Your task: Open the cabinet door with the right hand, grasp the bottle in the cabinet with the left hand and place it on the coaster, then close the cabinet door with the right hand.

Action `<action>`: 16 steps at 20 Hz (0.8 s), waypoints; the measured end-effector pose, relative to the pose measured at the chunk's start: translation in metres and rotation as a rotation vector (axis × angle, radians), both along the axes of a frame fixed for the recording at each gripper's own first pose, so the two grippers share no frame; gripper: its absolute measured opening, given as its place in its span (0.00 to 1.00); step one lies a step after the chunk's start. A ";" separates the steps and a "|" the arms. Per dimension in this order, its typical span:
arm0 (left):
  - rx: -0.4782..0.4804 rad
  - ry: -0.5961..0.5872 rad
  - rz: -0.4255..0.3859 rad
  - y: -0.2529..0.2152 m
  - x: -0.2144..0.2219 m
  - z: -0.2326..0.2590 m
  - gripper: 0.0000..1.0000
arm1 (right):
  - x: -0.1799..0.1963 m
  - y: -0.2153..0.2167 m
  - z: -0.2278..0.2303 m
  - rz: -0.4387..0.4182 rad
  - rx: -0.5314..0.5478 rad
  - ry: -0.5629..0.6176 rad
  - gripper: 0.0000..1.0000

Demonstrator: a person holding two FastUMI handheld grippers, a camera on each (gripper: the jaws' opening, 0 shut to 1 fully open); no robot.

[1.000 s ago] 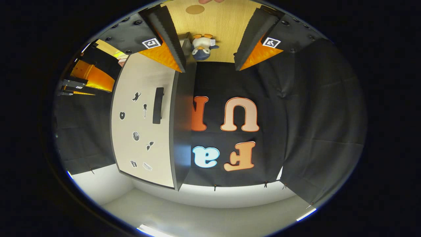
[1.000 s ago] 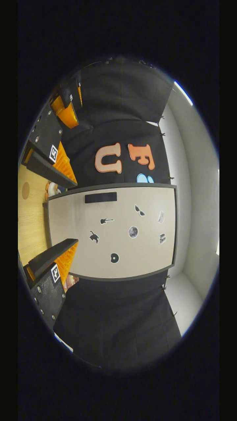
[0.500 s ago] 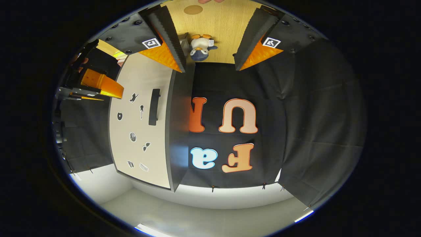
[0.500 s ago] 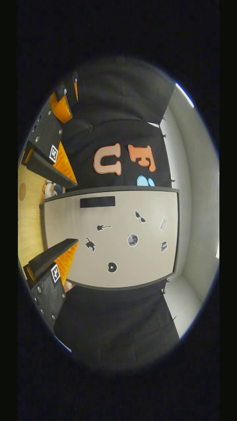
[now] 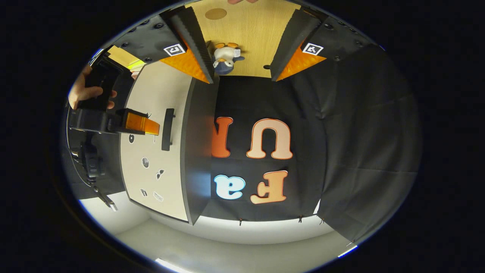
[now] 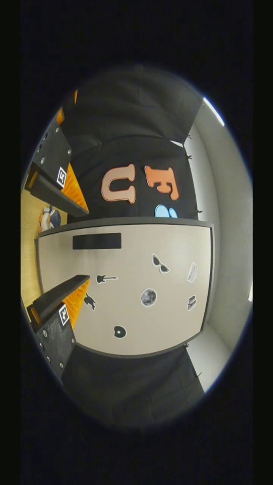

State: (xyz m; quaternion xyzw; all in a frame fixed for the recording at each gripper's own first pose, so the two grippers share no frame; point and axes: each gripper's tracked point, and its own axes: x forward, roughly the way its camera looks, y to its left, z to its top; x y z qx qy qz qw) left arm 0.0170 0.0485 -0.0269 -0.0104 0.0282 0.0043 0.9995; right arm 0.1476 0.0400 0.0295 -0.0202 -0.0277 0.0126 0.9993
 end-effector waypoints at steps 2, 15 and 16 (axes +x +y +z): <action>0.005 0.003 0.008 0.009 0.002 -0.002 0.99 | 0.020 0.003 -0.004 0.001 0.002 0.011 0.95; 0.002 0.047 0.038 0.042 0.020 -0.023 0.96 | 0.093 0.004 -0.016 -0.032 0.027 0.041 0.91; 0.001 0.049 0.037 0.043 0.021 -0.024 0.94 | 0.096 0.001 -0.018 -0.045 0.030 0.044 0.89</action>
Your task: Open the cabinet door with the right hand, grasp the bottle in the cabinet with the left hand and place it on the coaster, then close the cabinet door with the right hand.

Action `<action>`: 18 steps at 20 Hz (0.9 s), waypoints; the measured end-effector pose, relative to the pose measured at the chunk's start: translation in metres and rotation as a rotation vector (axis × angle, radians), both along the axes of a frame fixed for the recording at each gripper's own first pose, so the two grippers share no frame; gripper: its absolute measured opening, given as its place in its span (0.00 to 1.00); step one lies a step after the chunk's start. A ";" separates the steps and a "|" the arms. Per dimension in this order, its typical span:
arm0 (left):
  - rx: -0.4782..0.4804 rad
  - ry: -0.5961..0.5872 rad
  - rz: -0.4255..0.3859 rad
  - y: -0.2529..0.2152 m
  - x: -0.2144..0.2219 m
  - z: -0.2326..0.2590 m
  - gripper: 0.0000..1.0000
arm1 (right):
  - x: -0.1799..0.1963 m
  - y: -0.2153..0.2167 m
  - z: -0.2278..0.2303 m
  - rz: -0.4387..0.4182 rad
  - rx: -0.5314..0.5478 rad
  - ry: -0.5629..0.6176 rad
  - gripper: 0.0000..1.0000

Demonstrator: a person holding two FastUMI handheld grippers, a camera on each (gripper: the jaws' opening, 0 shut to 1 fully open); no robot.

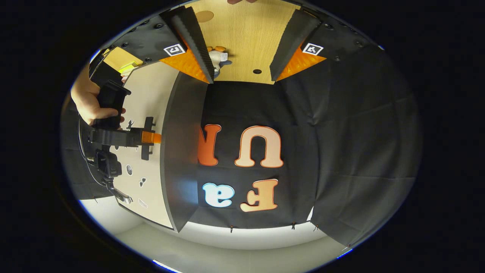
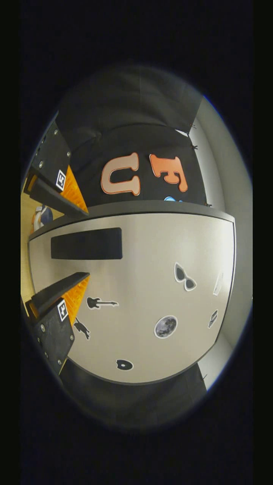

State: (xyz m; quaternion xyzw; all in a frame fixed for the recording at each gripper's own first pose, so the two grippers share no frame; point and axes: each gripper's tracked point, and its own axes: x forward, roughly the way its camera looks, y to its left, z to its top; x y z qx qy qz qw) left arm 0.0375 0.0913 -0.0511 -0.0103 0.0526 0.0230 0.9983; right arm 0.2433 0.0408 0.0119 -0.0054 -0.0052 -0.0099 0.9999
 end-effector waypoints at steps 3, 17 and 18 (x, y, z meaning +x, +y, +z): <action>0.000 0.006 0.002 0.004 0.000 -0.004 0.99 | -0.001 0.003 -0.003 0.003 0.021 0.012 0.64; 0.024 -0.021 -0.015 -0.017 -0.031 0.007 0.99 | -0.037 -0.009 -0.003 0.019 0.067 -0.018 0.19; 0.029 -0.018 -0.016 -0.024 -0.036 0.006 0.99 | -0.041 -0.011 -0.003 0.015 0.070 -0.019 0.15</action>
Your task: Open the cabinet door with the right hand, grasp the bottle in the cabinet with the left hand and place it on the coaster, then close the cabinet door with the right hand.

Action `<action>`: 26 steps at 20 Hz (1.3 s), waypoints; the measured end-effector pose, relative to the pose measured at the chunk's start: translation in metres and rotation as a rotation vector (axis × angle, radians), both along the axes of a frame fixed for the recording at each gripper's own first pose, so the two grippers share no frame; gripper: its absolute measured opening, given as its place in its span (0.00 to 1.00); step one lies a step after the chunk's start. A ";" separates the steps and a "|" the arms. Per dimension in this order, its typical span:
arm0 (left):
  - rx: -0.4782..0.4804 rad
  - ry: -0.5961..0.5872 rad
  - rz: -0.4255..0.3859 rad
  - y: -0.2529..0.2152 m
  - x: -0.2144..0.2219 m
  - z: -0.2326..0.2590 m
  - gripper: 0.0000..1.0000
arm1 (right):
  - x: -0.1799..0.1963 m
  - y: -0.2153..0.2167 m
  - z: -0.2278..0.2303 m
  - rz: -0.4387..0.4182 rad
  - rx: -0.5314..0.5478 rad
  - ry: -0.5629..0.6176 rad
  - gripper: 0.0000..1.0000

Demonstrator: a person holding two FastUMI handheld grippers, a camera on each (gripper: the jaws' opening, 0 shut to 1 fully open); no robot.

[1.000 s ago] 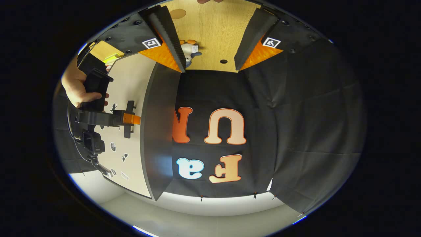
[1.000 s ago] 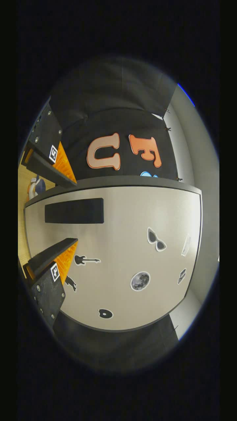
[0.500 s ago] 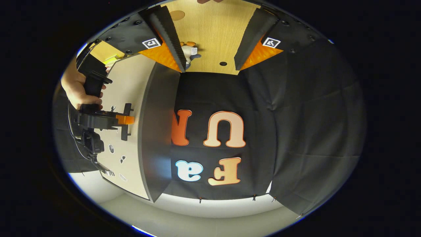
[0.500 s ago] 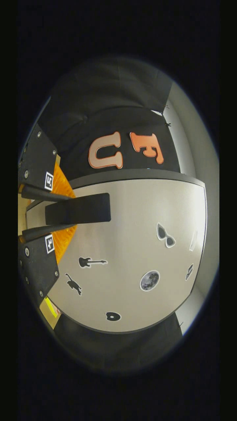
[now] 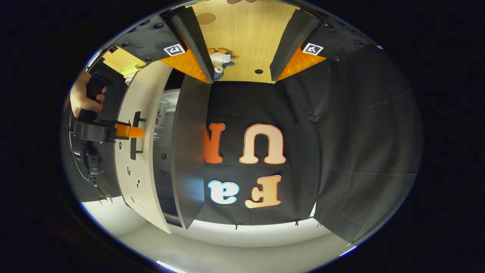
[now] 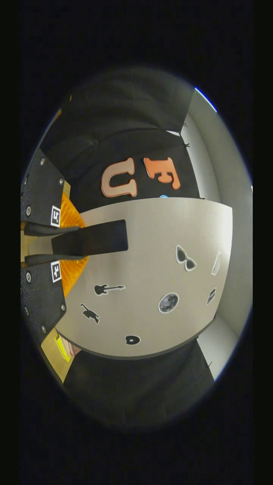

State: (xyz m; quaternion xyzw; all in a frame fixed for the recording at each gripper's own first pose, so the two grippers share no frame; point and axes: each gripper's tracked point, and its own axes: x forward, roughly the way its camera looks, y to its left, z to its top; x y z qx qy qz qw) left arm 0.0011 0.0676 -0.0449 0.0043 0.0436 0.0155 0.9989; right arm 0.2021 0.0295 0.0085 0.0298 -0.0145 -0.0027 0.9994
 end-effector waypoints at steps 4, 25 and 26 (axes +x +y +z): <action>0.027 0.001 0.015 -0.017 -0.015 0.002 0.96 | -0.017 -0.011 -0.001 -0.008 0.020 -0.005 0.18; 0.031 0.035 -0.091 -0.165 -0.063 -0.017 0.93 | -0.072 -0.104 0.003 -0.108 0.018 -0.025 0.08; 0.032 0.034 -0.097 -0.171 -0.064 -0.016 0.93 | -0.073 -0.110 0.004 -0.101 0.026 -0.026 0.07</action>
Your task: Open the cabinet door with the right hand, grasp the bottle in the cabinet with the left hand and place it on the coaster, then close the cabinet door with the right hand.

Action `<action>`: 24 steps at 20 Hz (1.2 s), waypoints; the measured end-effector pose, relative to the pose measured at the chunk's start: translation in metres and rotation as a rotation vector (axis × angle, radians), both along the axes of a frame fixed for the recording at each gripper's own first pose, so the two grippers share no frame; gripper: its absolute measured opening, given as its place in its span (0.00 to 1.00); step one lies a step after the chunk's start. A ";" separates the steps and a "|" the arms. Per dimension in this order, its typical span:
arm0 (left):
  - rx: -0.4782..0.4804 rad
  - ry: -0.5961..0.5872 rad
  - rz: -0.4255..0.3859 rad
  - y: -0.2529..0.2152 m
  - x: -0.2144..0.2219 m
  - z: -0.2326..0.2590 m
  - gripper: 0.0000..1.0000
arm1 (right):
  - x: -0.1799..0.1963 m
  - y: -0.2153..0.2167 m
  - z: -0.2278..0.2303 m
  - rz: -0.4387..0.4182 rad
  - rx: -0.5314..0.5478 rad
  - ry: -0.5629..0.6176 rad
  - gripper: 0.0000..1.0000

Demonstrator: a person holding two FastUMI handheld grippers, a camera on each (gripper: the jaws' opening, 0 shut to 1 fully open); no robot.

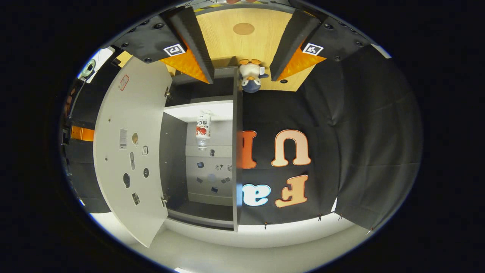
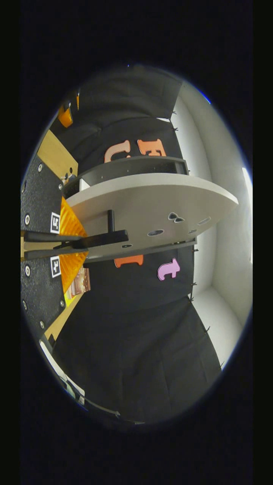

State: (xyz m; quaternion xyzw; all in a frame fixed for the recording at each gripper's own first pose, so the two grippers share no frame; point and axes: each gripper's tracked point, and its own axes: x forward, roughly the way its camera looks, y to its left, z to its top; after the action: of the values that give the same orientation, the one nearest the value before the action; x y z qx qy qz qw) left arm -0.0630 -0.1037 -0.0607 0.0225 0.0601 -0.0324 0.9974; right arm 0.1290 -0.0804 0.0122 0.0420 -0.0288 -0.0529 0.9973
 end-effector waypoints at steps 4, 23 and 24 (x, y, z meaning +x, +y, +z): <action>0.005 -0.012 -0.010 -0.020 -0.004 0.004 0.96 | 0.001 -0.008 0.000 0.054 0.019 -0.010 0.12; -0.022 -0.067 -0.073 -0.084 0.090 0.015 0.96 | -0.006 -0.031 0.005 0.007 -0.015 -0.034 0.12; -0.030 -0.070 -0.087 -0.090 0.102 0.014 0.96 | -0.008 -0.036 0.005 -0.024 -0.033 -0.028 0.04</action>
State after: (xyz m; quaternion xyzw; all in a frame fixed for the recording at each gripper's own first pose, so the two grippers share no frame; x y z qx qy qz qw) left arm 0.0388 -0.1941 -0.0462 0.0114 0.0234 -0.0759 0.9968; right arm 0.1214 -0.1165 0.0168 0.0259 -0.0439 -0.0636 0.9967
